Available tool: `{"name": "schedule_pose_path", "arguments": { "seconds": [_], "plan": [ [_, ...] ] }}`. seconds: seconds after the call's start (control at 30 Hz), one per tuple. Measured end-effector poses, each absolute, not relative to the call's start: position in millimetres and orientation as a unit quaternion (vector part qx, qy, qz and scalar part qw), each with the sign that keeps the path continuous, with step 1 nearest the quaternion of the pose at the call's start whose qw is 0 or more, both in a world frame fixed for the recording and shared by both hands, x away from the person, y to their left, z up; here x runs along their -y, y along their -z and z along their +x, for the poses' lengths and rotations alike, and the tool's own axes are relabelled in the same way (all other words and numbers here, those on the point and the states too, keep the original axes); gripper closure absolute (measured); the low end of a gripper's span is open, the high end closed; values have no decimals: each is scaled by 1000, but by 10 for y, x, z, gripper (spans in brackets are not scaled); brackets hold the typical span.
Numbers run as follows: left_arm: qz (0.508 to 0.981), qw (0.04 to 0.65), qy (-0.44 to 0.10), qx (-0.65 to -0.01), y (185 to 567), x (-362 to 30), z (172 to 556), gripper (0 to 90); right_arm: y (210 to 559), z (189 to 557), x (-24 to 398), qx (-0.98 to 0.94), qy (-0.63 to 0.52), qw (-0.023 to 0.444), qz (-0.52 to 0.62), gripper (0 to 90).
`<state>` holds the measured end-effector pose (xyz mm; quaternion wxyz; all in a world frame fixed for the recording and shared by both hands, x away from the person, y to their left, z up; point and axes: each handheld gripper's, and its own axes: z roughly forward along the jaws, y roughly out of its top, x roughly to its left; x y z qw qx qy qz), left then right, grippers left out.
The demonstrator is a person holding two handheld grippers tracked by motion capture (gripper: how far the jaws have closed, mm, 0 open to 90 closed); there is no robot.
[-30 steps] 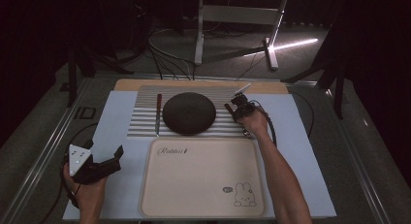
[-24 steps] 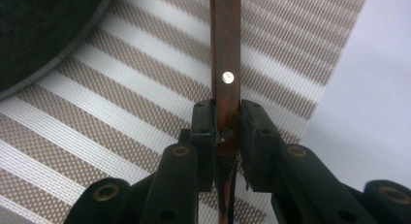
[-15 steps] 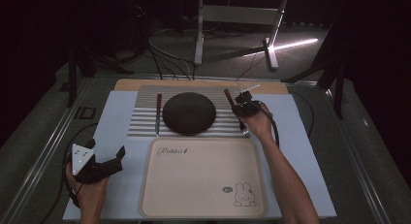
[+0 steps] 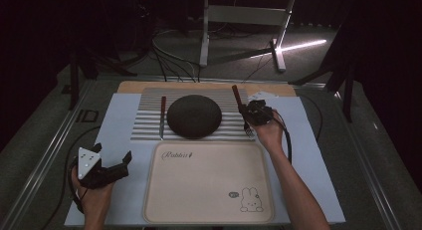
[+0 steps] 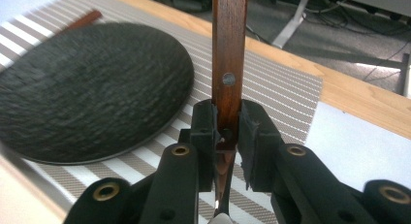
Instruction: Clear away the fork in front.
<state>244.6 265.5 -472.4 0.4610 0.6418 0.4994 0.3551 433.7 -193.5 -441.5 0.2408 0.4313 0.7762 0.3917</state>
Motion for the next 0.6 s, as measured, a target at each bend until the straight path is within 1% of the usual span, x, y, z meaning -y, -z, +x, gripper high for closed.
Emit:
{"name": "schedule_pose_path", "arguments": {
  "seconds": [0.23,0.33,0.37,0.47,0.6],
  "plan": [
    [659,454,-343,-491,4731,-2551,2474,1,4284,4133,1921,-772,-406,258,415,776],
    [672,459,-305,-494,4738,-2489,2513,1,4204,4061,1927,-769,-410,263,414,776],
    [680,454,-300,-491,4734,-2457,2525,1,4182,4037,1928,-769,-410,266,413,776],
    [695,448,-296,-478,4689,-2345,2556,0,4137,3969,1924,-768,-412,268,411,776],
    [701,460,-294,-459,4546,-2194,2596,1,4118,3873,1905,-762,-425,265,411,776]
  ]
}}
